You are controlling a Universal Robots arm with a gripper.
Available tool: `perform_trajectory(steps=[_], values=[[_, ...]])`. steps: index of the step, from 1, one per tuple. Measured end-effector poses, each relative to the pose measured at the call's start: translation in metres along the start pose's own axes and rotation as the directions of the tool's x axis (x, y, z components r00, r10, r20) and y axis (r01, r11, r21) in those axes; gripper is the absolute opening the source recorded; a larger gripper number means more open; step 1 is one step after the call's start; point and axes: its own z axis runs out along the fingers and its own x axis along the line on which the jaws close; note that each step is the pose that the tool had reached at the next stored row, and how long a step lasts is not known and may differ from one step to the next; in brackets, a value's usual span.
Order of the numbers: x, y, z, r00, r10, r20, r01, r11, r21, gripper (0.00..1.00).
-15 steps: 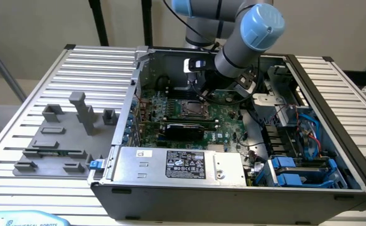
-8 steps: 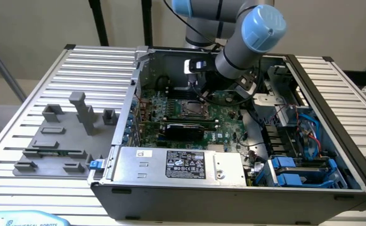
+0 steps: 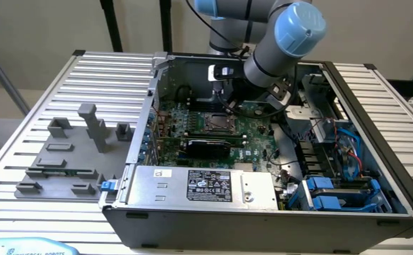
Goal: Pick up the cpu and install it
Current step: 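Install the first cpu locking lever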
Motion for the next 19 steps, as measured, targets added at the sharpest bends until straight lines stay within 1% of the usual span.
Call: perform_trajectory(steps=[3, 5, 11, 19], values=[[-0.001, -0.0015, -0.0065, 1.0, 0.0, -0.0005, 0.0, 1.0, 0.0011, 0.11], [-0.004, -0.0015, -0.0094, 1.0, 0.0, -0.0008, 0.0, 1.0, 0.0012, 0.11], [-0.015, 0.0005, -0.0155, 1.0, 0.0, -0.0006, 0.0, 1.0, 0.0011, 0.11], [-0.033, 0.0033, -0.0281, 1.0, 0.0, -0.0007, 0.0, 1.0, 0.0011, 0.11]])
